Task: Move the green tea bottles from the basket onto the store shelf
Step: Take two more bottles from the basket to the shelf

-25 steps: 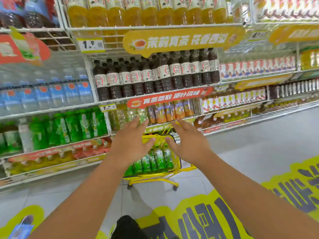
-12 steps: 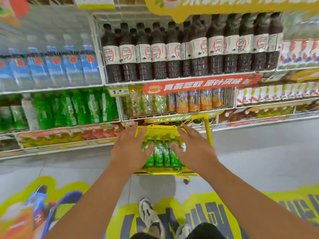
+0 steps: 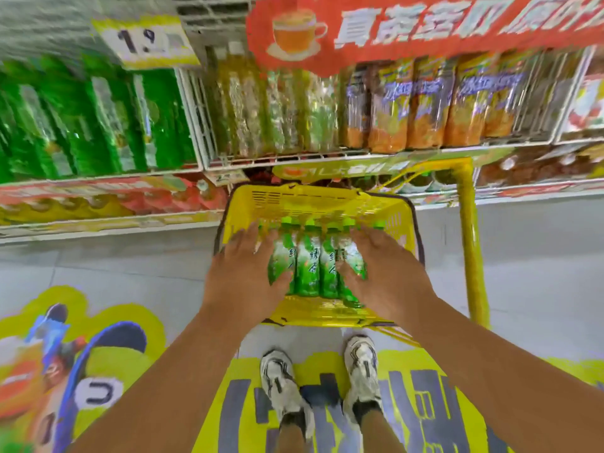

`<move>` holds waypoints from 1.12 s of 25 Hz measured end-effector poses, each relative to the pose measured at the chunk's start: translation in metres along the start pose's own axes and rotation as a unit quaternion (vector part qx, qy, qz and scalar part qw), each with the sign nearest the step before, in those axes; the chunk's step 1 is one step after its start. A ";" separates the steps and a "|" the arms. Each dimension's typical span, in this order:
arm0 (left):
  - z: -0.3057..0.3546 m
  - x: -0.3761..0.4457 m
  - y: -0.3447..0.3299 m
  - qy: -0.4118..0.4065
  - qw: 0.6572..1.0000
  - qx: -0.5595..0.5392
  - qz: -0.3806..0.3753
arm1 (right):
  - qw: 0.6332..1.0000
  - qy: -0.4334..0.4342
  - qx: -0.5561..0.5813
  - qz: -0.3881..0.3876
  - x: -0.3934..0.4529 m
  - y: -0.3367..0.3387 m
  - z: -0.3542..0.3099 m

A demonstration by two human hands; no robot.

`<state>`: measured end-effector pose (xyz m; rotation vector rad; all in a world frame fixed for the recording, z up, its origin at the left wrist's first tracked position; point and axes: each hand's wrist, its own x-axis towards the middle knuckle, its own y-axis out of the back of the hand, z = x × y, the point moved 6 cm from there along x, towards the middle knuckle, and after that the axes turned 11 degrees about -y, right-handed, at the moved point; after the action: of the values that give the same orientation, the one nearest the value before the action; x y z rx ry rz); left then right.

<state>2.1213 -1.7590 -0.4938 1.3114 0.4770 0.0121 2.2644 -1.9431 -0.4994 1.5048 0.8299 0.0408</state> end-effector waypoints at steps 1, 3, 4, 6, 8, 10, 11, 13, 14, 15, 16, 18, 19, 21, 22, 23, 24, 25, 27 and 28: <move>-0.003 0.007 -0.016 -0.003 1.000 0.012 -0.007 | 1.000 0.004 -0.006 0.000 0.010 -0.014 0.006; -0.009 0.020 -0.046 -0.004 0.999 0.036 -0.007 | 0.999 0.018 -0.024 0.017 0.028 -0.040 0.015; -0.011 0.025 -0.057 -0.001 0.999 0.041 -0.009 | 0.999 0.028 -0.033 0.024 0.034 -0.050 0.018; -0.018 0.035 -0.079 0.010 0.999 0.037 -0.018 | 0.998 0.041 -0.041 0.026 0.048 -0.070 0.022; -0.022 0.043 -0.097 0.014 0.999 0.039 -0.022 | 0.998 0.045 -0.043 0.028 0.058 -0.086 0.026; -0.026 0.047 -0.111 0.016 0.998 0.051 -0.028 | 0.997 0.049 -0.051 0.038 0.064 -0.095 0.027; -0.028 0.049 -0.116 0.018 0.998 0.058 -0.032 | 0.996 0.052 -0.058 0.044 0.067 -0.098 0.027; -0.034 0.053 -0.127 0.021 0.996 0.074 -0.043 | 0.994 0.057 -0.082 0.043 0.071 -0.106 0.029; -0.038 0.055 -0.132 0.022 0.995 0.081 -0.049 | 0.993 0.058 -0.096 0.038 0.074 -0.109 0.030; -0.041 0.056 -0.137 0.024 0.995 0.085 -0.055 | 0.992 0.056 -0.110 0.032 0.077 -0.113 0.032; -0.043 0.056 -0.142 0.029 0.994 0.082 -0.063 | 0.991 0.049 -0.120 0.026 0.079 -0.116 0.033; -0.047 0.055 -0.153 0.049 0.994 0.056 -0.084 | 0.993 0.020 -0.119 0.011 0.083 -0.123 0.035; -0.047 0.054 -0.158 0.063 0.993 0.036 -0.095 | 0.994 0.000 -0.105 0.001 0.084 -0.128 0.035; -0.047 0.051 -0.167 0.096 0.990 -0.007 -0.105 | 0.997 -0.048 -0.054 -0.018 0.085 -0.138 0.034; -0.048 0.051 -0.171 0.117 0.987 -0.033 -0.103 | 0.997 -0.070 -0.023 -0.023 0.085 -0.143 0.033; -0.051 0.051 -0.175 0.138 0.983 -0.063 -0.100 | 0.996 -0.089 0.009 -0.022 0.086 -0.148 0.031; -0.053 0.051 -0.180 0.159 0.978 -0.089 -0.097 | 0.993 -0.108 0.040 -0.018 0.086 -0.152 0.031; -0.055 0.052 -0.183 0.178 0.974 -0.105 -0.092 | 0.989 -0.127 0.071 -0.013 0.088 -0.155 0.032; -0.058 0.057 -0.190 0.208 0.970 -0.100 -0.078 | 0.977 -0.173 0.121 -0.009 0.090 -0.164 0.037; -0.058 0.062 -0.191 0.220 0.969 -0.082 -0.073 | 0.969 -0.199 0.144 -0.016 0.091 -0.170 0.040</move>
<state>2.1079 -1.7403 -0.7020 1.1073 0.9315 0.2200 2.2727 -1.9517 -0.6957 1.6953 0.5493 -0.4101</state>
